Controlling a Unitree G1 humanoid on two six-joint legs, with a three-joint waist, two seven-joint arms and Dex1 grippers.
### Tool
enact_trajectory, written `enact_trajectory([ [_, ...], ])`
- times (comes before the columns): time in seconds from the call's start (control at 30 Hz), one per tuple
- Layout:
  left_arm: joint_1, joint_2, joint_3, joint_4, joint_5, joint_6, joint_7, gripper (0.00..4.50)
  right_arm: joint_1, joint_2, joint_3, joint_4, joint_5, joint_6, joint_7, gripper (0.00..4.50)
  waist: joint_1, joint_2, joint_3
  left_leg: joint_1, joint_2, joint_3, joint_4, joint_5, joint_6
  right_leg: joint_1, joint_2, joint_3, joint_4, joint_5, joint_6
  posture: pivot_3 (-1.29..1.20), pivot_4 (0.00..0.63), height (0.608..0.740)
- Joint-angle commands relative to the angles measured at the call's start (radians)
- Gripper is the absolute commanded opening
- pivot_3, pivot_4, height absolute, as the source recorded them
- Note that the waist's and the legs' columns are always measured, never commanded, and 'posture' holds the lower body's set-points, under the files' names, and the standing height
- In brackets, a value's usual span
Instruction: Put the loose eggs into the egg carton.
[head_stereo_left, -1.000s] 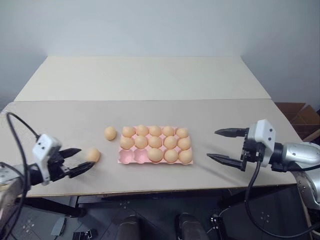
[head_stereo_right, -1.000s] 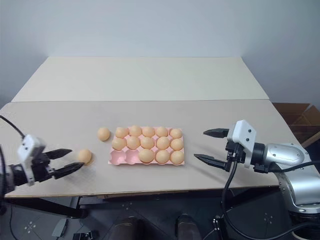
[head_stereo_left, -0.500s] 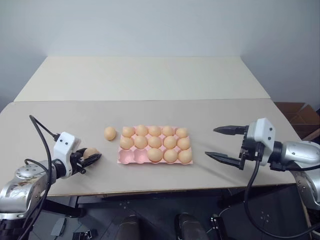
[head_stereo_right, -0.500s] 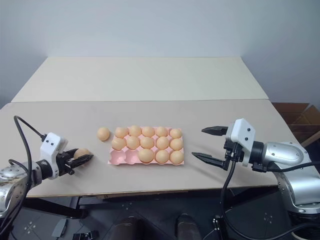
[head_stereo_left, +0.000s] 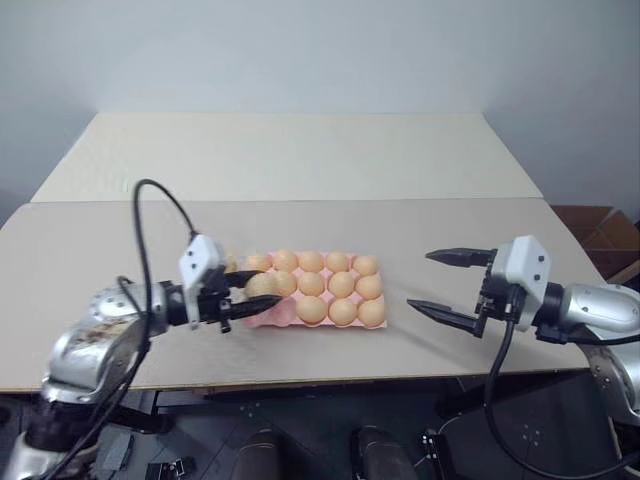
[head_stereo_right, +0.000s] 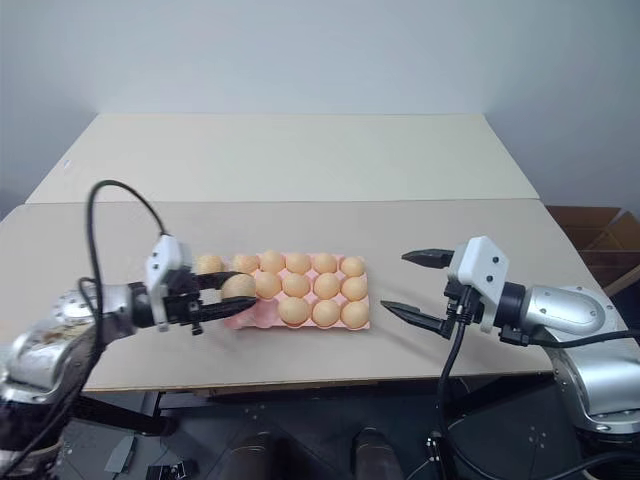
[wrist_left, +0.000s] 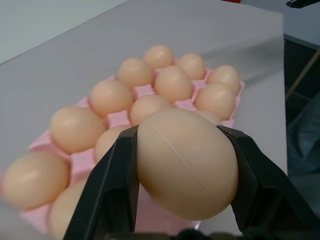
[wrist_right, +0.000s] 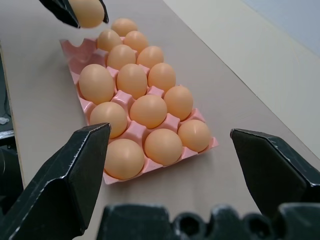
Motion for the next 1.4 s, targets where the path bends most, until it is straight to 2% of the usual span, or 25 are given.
enact_trajectory([
  [0.03,-0.043,-0.035,-0.06,0.006,0.047,0.001,0.047,2.06,0.006,-0.004,-0.026,-0.042,0.026,0.003,-0.018,4.5,0.001,0.0,0.0,0.0,0.0,0.0,0.0,0.0,0.0,0.0,0.0,0.0,0.0,0.0,0.0,0.0,0.15,0.74],
  [0.1,-0.052,-0.033,-0.091,0.002,0.065,0.027,0.056,2.06,0.012,-0.006,-0.03,-0.051,0.031,0.006,-0.023,4.5,0.001,0.0,0.0,0.0,0.0,0.0,0.0,0.0,0.0,0.0,0.0,0.0,0.0,0.0,0.0,0.0,0.15,0.74],
  [0.13,-0.051,-0.027,-0.096,-0.003,0.065,0.035,0.053,2.78,0.014,-0.007,-0.032,-0.054,0.034,0.009,-0.025,4.5,0.0,0.0,0.0,0.0,0.0,0.0,0.001,0.0,0.0,0.0,0.0,0.0,0.0,0.0,0.0,0.0,0.15,0.74],
  [0.3,-0.045,-0.003,-0.072,-0.021,0.051,0.046,0.048,4.4,0.017,-0.014,-0.036,-0.058,0.042,0.01,-0.034,4.5,-0.001,0.0,0.0,0.0,0.0,0.0,0.001,0.0,0.0,0.0,0.0,0.0,0.0,0.0,0.001,0.0,0.15,0.74],
  [0.33,-0.043,0.0,-0.065,-0.025,0.05,0.036,0.047,4.48,0.016,-0.015,-0.036,-0.057,0.043,0.009,-0.034,4.5,-0.001,0.0,0.0,0.0,0.0,0.0,0.001,0.0,0.0,0.0,0.0,0.0,0.0,0.0,0.001,0.0,0.15,0.74],
  [0.57,-0.023,0.049,0.104,-0.081,-0.003,0.028,0.062,4.48,-0.002,-0.011,-0.023,-0.044,0.043,0.003,-0.032,4.5,-0.003,0.0,0.0,-0.001,0.0,-0.001,0.002,0.0,0.0,0.0,0.0,0.0,0.0,0.0,0.001,0.0,0.15,0.74],
  [0.8,0.215,0.235,0.462,0.028,-0.051,-0.066,-0.149,4.48,-0.038,-0.018,-0.006,0.004,0.024,-0.004,-0.017,4.5,-0.019,0.0,0.0,0.001,0.001,0.0,0.0,0.0,0.0,-0.001,0.0,-0.001,0.001,-0.001,-0.001,0.0,0.15,0.74],
  [0.97,0.366,0.249,0.633,0.049,-0.074,-0.075,-0.217,4.48,-0.063,-0.023,0.012,0.031,0.022,-0.01,0.003,4.5,-0.013,0.0,0.0,0.001,0.001,0.001,0.0,0.0,0.0,0.0,-0.002,-0.001,0.0,-0.002,-0.003,0.0,0.15,0.74],
  [1.2,0.445,0.194,0.656,-0.001,-0.091,-0.063,-0.161,4.48,-0.08,-0.027,0.021,0.054,0.019,-0.009,0.019,4.5,-0.002,0.0,0.0,0.001,0.001,0.002,0.0,0.0,0.0,0.0,-0.002,-0.001,0.0,-0.002,-0.003,0.0,0.15,0.74],
  [1.27,0.429,0.189,0.638,-0.004,-0.088,-0.052,-0.132,4.48,-0.085,-0.029,0.022,0.059,0.018,-0.008,0.023,4.5,-0.002,0.0,0.0,0.001,0.001,0.002,0.0,0.0,0.0,-0.001,-0.002,-0.001,0.0,-0.002,-0.003,0.0,0.15,0.74],
  [1.4,0.285,0.181,0.502,0.018,-0.036,0.069,0.068,4.48,-0.09,-0.03,0.021,0.059,0.019,-0.009,0.023,4.5,0.006,0.0,0.0,0.002,0.001,0.001,0.0,0.0,0.0,0.0,-0.001,-0.001,0.002,-0.001,-0.002,0.0,0.15,0.74],
])
